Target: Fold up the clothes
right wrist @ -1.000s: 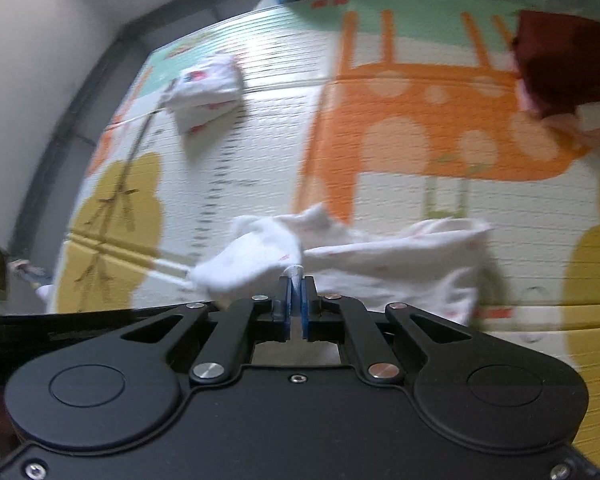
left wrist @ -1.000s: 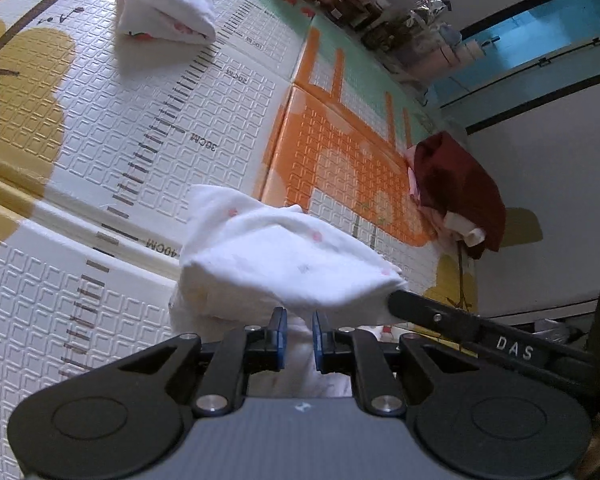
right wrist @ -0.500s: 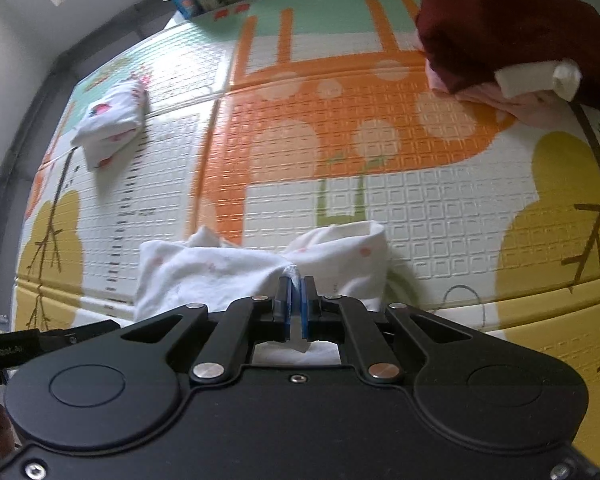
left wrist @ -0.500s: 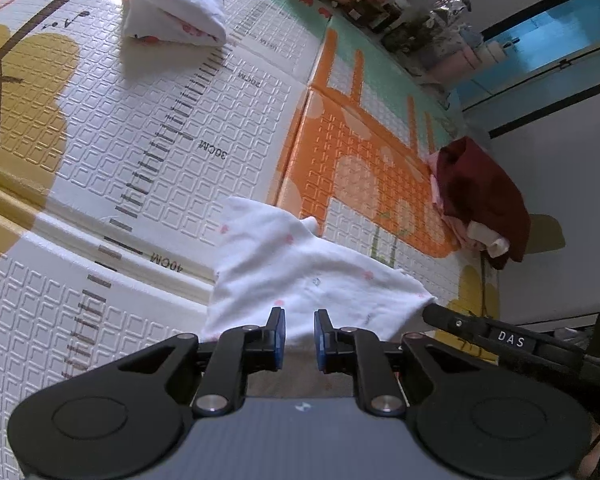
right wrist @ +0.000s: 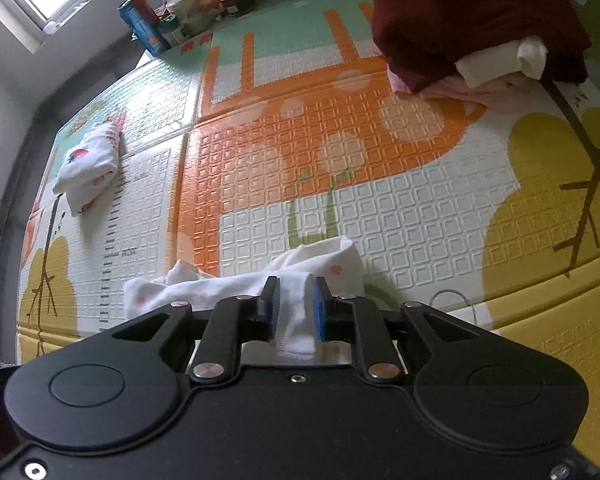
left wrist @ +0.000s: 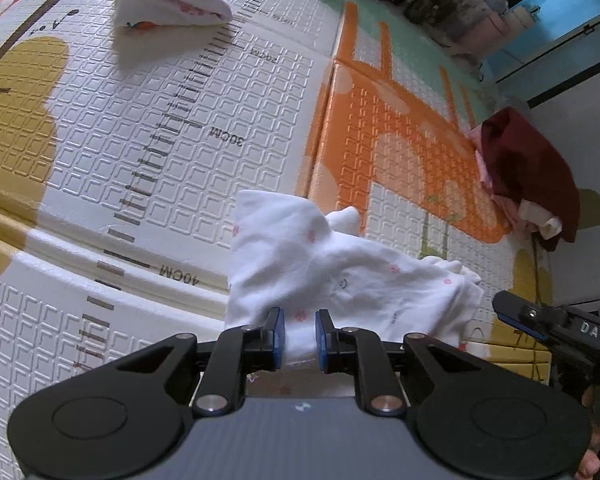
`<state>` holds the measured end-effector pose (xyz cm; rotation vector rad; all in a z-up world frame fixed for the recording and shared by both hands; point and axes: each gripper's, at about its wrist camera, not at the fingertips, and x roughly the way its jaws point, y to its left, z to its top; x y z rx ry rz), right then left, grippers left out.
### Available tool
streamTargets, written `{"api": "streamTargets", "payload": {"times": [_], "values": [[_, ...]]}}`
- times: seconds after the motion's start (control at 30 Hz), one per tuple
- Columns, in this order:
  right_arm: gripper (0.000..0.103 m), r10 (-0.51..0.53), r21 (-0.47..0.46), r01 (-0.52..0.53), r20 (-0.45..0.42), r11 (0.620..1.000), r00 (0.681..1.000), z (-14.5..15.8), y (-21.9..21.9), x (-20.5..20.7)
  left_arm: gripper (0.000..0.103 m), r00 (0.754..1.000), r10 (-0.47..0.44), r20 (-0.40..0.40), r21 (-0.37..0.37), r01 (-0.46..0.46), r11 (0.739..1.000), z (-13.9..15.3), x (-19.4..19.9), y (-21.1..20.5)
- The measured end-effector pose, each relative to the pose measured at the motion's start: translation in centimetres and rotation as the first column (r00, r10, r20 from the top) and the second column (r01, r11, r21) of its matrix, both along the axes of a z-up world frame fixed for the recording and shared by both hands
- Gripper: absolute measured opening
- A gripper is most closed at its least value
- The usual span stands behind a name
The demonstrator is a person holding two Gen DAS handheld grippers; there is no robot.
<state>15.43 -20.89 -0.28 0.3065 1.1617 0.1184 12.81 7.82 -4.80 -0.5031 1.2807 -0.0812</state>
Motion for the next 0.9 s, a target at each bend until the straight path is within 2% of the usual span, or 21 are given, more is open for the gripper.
{"api": "streamTargets", "payload": {"times": [0.27, 0.6, 0.73, 0.9], "values": [[0.021, -0.012, 0.007, 0.012, -0.036, 1.000, 0.999, -1.5, -0.3, -1.3, 0.023, 1.000, -0.027, 0.004, 0.024, 0.027, 0.999, 0.2, 0.2, -0.8], [0.021, -0.046, 0.063, 0.053, -0.107, 0.997, 0.993, -4.7, -0.1, -2.0, 0.025, 0.997, -0.083, 0.008, 0.039, 0.082, 0.996, 0.3, 0.3, -2.1], [0.013, -0.048, 0.095, 0.060, -0.122, 0.994, 0.991, -5.1, -0.1, -2.1, 0.025, 0.997, -0.080, -0.013, 0.054, 0.081, 0.995, -0.3, 0.4, -2.2], [0.003, -0.045, 0.096, 0.054, -0.091, 0.994, 0.995, -4.1, -0.4, -2.5, 0.025, 0.997, -0.070, -0.024, 0.060, 0.071, 0.996, -0.4, 0.4, -1.9]]}}
